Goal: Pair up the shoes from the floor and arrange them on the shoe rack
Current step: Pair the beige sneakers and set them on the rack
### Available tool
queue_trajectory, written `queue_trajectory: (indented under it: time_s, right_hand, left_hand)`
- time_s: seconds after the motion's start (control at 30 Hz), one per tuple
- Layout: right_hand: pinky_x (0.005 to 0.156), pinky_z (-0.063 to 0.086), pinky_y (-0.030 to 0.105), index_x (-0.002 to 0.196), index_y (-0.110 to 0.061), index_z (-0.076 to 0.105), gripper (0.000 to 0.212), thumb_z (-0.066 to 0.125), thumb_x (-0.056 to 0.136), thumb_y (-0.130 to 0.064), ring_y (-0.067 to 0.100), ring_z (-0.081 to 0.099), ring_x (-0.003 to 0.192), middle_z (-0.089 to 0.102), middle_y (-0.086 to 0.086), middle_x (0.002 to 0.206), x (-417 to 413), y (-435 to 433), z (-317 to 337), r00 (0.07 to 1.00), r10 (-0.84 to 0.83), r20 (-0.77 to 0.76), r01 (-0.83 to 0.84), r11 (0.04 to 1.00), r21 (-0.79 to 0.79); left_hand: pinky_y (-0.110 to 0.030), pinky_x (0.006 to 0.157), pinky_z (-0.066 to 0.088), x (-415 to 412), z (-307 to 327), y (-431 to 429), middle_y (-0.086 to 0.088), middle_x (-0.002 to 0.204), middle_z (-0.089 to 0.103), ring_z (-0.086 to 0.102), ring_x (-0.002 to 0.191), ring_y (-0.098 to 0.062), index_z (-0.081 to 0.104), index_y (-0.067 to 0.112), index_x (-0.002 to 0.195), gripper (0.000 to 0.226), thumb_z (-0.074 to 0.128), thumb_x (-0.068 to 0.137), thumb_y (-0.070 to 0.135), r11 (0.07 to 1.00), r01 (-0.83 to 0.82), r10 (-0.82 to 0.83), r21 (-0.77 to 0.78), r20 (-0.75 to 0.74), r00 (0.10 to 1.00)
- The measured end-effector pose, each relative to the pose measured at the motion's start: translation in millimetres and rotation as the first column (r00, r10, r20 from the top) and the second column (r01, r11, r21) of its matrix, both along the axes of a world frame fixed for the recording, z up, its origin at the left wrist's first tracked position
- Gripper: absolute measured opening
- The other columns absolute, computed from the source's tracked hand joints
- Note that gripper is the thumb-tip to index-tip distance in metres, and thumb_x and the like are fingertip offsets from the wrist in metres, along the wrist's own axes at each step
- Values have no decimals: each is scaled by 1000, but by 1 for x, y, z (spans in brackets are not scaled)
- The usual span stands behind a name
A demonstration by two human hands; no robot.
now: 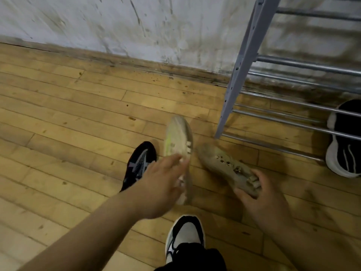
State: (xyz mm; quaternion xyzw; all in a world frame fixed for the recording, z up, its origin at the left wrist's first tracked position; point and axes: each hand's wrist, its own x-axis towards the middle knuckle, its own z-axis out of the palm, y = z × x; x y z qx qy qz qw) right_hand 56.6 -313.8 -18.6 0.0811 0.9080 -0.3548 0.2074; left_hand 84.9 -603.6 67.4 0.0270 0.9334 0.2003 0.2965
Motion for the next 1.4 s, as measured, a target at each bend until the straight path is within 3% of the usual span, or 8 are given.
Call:
queue_trajectory:
  time_s: [0.1,0.3,0.47,0.57,0.77,1.1,1.27,1.4]
  right_hand:
    - [100,52,44,153,-32,36,85,77,83,-59,21,53,117,46,1,137,18,25,-9,992,-114,59,107,987,117]
    - [94,50,34,156,-34,30,96,84,79,-53,14,52,106,37,5,145,26,40,-18,984,-23,175,7,996,91]
    - [88,49,24,162,-42,16,113,87,75,-45,9,55,120,47,-8,147,26,30,-25,974,36,224,-15,996,-92]
    - [100,52,32,160,-51,15,112,84,72,-50,11,54,129,46,-10,152,29,30,-25,967,67,245,-35,990,-134]
    - [98,45,30,152,-55,33,77,73,87,-42,7,47,127,42,-12,148,33,46,-3,994,-41,96,55,989,-138]
    - [84,45,17,159,-44,28,73,65,96,-47,12,52,121,42,-3,151,-47,42,-3,965,-236,-116,223,968,-112]
    - [104,47,43,160,-43,21,75,56,96,-60,32,46,135,38,7,152,-128,19,-13,948,-306,-85,309,951,26]
    - [115,39,52,163,-43,8,89,60,93,-63,38,31,146,26,10,161,-141,23,-17,978,-210,3,205,960,191]
  left_hand:
    - [-47,127,3,14,-42,31,6,172,-10,-8,157,-23,-4,52,159,84,53,98,57,998,-38,36,39,64,997]
    - [-51,118,34,19,-102,78,-9,159,24,28,145,-36,4,49,158,107,70,77,72,938,-333,299,100,261,918]
    - [-35,100,47,12,-126,100,-8,145,33,48,130,-32,-2,55,157,106,75,84,48,804,-548,477,230,299,826]
    - [-40,108,47,16,-136,98,-5,141,31,47,129,-29,1,48,160,111,80,82,41,817,-535,486,214,244,840]
    - [-38,105,47,17,-142,100,-6,148,30,48,131,-28,2,38,163,106,78,88,39,823,-540,503,173,218,836]
    - [-43,110,45,16,-147,97,-14,145,39,49,131,-33,10,41,163,112,85,82,23,753,-619,565,222,263,782]
    - [-42,108,44,17,-150,100,-11,142,38,48,129,-31,10,42,162,110,84,83,23,752,-620,572,225,246,782]
    - [-40,109,43,19,-147,104,-8,143,35,46,131,-28,9,43,162,109,83,85,23,738,-628,585,248,231,778]
